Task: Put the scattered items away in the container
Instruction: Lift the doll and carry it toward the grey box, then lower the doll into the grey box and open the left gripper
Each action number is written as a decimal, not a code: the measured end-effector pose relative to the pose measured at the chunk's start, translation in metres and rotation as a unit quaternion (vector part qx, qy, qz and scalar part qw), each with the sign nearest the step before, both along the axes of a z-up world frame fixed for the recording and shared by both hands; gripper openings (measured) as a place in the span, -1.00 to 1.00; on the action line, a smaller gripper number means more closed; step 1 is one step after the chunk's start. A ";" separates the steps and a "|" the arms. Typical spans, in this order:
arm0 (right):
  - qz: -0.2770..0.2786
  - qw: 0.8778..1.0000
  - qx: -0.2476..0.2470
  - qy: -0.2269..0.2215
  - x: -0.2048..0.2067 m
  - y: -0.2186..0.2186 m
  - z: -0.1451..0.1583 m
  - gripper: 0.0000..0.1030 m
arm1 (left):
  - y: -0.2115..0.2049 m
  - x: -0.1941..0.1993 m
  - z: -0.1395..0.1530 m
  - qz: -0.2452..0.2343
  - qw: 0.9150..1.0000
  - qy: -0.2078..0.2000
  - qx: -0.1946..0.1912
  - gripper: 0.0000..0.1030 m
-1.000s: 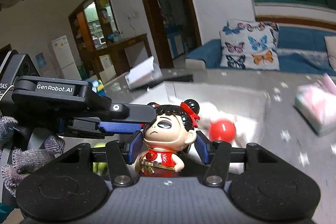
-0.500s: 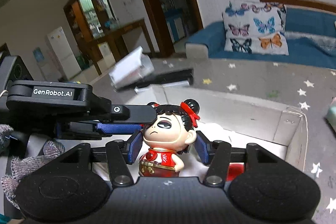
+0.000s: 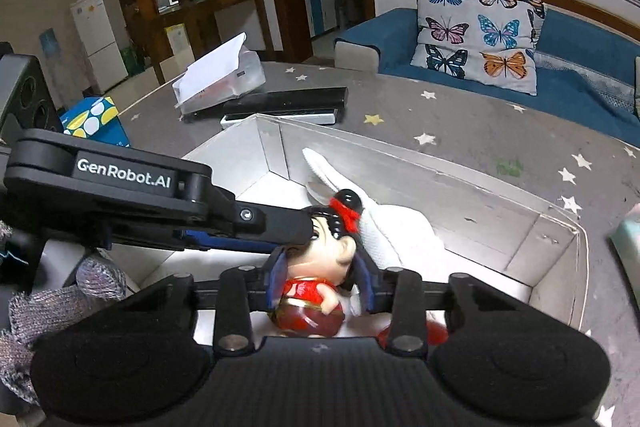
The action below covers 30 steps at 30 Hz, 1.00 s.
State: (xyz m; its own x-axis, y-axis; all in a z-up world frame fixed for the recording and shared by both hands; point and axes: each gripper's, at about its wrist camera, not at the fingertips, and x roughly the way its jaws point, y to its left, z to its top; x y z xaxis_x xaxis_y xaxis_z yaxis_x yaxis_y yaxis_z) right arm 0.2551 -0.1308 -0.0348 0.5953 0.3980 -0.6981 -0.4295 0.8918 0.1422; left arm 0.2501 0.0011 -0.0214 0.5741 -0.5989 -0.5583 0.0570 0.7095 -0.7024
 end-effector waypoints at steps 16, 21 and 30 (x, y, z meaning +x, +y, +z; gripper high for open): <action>0.005 1.000 -0.003 -0.028 -0.020 0.000 0.011 -0.13 | 0.001 -0.015 0.014 0.008 1.000 -0.014 0.017 -0.31; 0.006 0.999 0.001 -0.045 -0.036 -0.001 0.020 -0.05 | 0.001 -0.029 0.023 0.006 0.999 -0.029 0.027 -0.31; 0.006 0.997 0.011 -0.073 -0.073 -0.003 0.036 0.00 | 0.001 -0.065 0.038 0.005 0.998 -0.053 0.025 -0.31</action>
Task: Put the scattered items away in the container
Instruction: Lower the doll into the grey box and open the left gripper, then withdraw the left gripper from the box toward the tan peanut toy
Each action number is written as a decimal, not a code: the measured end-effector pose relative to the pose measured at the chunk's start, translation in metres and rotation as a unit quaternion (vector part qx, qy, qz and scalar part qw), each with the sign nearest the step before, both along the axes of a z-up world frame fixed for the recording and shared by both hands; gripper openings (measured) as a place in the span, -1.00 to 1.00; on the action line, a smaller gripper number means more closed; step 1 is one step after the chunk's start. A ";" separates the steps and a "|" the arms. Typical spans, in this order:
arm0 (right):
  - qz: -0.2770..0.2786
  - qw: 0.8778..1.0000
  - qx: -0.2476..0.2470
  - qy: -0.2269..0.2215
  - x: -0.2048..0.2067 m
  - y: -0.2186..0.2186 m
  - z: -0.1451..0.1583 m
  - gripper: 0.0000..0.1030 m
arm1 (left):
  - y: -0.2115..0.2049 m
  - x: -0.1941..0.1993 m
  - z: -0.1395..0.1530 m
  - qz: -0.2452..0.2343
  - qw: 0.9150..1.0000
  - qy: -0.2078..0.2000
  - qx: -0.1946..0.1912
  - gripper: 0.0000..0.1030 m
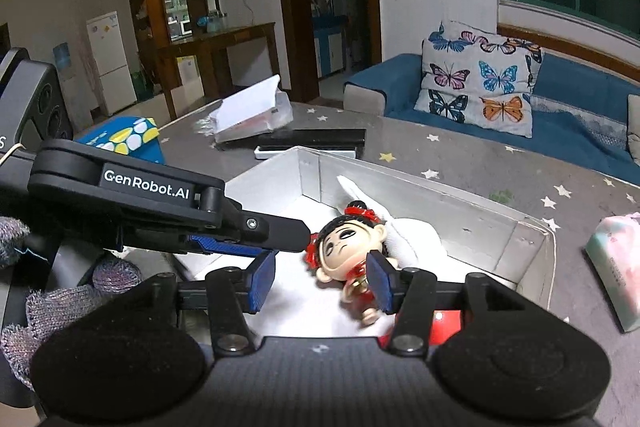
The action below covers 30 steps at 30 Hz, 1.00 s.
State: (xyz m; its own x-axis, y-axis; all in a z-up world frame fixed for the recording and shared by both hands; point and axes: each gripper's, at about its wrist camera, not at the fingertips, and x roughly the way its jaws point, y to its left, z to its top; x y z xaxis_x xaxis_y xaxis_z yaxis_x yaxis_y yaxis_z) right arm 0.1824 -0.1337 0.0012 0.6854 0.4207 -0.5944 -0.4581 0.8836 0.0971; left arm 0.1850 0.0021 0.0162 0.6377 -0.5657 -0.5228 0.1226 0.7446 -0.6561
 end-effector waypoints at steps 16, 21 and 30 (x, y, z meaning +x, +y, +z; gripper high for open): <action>0.002 0.999 -0.003 -0.050 -0.079 -0.003 0.012 0.17 | 0.001 -0.067 0.012 0.005 0.999 -0.036 0.030 -0.31; 0.001 0.998 -0.001 -0.060 -0.105 -0.004 0.006 0.37 | 0.000 -0.088 0.009 0.009 0.998 -0.033 0.043 -0.31; 0.000 0.998 0.013 -0.065 -0.134 -0.005 -0.006 0.63 | -0.005 -0.117 0.004 0.012 0.994 -0.039 0.097 -0.31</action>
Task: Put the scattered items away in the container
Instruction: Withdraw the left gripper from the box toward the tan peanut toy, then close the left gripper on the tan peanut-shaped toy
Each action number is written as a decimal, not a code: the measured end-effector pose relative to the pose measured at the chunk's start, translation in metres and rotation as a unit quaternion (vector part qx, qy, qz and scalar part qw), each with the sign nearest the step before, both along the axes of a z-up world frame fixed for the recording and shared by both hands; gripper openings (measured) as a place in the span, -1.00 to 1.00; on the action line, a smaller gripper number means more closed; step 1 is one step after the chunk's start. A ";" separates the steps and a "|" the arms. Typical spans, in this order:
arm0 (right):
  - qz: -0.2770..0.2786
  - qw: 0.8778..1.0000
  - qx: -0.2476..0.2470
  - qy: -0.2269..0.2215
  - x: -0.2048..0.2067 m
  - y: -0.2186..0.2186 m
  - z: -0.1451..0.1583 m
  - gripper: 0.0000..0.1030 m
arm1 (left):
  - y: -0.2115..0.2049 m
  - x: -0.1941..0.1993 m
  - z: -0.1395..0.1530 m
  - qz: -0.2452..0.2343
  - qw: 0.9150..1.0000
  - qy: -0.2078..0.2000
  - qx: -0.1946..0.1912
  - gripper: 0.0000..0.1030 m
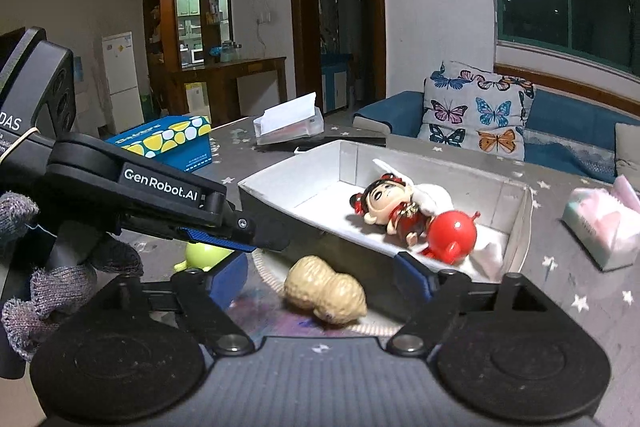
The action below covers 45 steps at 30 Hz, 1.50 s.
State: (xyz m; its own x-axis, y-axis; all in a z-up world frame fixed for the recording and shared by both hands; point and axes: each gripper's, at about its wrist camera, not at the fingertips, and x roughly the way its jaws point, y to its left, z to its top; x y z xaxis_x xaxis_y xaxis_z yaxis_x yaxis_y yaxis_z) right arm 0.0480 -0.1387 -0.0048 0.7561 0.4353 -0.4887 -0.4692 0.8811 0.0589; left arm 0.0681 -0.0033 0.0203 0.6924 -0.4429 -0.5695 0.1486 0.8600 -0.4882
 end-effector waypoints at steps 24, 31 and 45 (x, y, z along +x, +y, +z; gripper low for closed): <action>0.003 0.999 0.014 0.034 -0.010 0.000 -0.028 1.00 | 0.012 -0.025 -0.021 0.005 0.999 0.001 0.039 -0.31; -0.021 0.998 0.009 0.053 -0.001 0.002 -0.043 0.99 | 0.010 -0.016 -0.026 0.005 0.999 0.009 0.032 -0.31; -0.032 0.997 0.011 0.071 0.029 0.014 -0.049 0.75 | 0.004 0.022 -0.034 0.000 0.999 0.034 0.007 -0.31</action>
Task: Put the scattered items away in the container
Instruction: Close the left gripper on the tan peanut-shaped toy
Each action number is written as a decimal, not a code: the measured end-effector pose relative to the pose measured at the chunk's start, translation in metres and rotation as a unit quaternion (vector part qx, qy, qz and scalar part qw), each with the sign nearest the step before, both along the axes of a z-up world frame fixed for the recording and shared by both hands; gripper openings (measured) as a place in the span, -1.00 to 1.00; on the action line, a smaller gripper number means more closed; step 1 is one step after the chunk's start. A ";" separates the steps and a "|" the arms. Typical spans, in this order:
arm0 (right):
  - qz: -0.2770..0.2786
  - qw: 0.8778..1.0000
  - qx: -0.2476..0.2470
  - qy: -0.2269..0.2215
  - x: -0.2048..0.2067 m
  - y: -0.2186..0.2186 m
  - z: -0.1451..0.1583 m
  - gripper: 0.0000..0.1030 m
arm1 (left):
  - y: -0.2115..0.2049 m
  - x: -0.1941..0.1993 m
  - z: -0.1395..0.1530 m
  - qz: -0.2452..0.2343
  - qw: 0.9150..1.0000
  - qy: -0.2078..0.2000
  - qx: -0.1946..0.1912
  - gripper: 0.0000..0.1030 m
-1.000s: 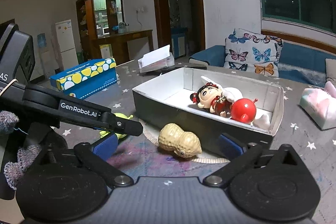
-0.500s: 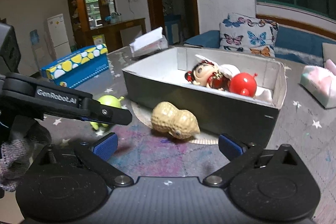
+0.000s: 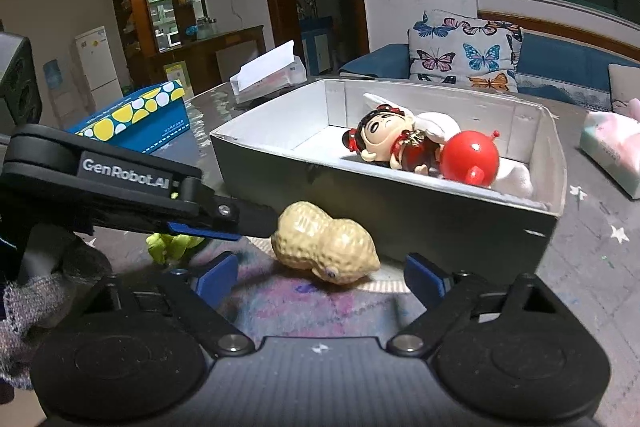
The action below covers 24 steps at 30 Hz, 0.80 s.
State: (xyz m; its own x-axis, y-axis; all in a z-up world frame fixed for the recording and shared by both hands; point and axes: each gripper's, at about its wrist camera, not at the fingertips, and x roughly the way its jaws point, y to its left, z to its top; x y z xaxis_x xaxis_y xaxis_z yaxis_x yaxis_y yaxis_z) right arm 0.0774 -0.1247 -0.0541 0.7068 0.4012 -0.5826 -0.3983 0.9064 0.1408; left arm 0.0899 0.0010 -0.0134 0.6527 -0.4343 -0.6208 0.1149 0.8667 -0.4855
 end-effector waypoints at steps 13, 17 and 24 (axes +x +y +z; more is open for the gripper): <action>-0.012 1.000 -0.022 0.018 0.021 0.019 -0.013 0.53 | -0.001 0.026 -0.008 -0.009 0.999 0.030 -0.035 -0.31; -0.018 0.999 -0.026 0.019 0.024 0.020 -0.016 0.43 | -0.001 0.028 -0.011 -0.012 0.998 0.036 -0.043 -0.31; -0.019 0.999 -0.026 0.022 0.027 0.020 -0.018 0.37 | -0.001 0.031 -0.013 -0.013 0.997 0.047 -0.052 -0.30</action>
